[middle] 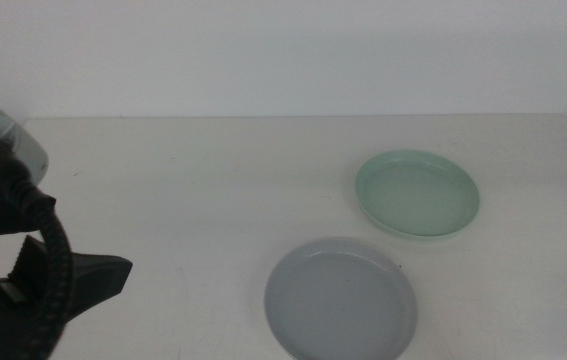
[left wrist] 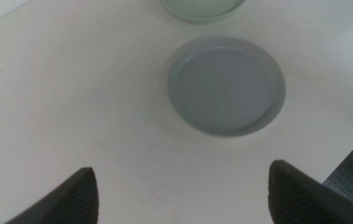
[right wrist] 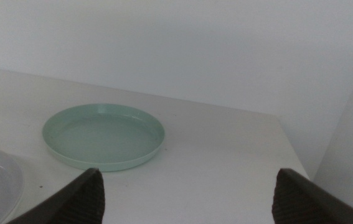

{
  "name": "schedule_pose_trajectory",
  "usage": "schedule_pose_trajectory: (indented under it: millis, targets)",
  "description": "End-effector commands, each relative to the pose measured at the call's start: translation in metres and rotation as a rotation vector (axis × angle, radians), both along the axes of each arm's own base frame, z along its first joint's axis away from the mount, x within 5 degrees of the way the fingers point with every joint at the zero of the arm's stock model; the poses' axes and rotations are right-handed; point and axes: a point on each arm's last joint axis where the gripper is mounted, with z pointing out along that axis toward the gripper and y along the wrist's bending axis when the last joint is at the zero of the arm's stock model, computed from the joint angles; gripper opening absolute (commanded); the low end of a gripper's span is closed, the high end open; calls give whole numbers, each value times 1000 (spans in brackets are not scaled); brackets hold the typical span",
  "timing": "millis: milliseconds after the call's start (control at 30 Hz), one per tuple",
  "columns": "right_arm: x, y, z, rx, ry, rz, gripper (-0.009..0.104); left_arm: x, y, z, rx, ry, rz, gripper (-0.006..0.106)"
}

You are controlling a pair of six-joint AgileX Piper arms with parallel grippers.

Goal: Stack the three bowls on top of each other.

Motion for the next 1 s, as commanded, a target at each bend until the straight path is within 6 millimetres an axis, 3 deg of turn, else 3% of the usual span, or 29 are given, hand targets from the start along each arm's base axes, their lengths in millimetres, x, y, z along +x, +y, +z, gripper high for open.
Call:
schedule_pose_trajectory:
  millis: [0,100,267,400,633,967]
  targets:
    - [-2,0,14,21,-106,-2,94,0,-1,13,-66,-64,-4,105]
    - [-4,0,34,81,-48,0,94,0,-1,13,-66,-64,-4,105]
    - [-3,1,89,73,88,-2,94,0,-1,13,-66,-64,-4,105]
    - [8,1,125,68,186,-4,94,0,-1,13,-66,-64,-4,105]
    - [58,5,170,76,321,-5,94,0,-1,13,-66,-64,-4,105]
    - [146,15,188,187,593,-3,94,0,-1,13,-66,-64,-4,105]
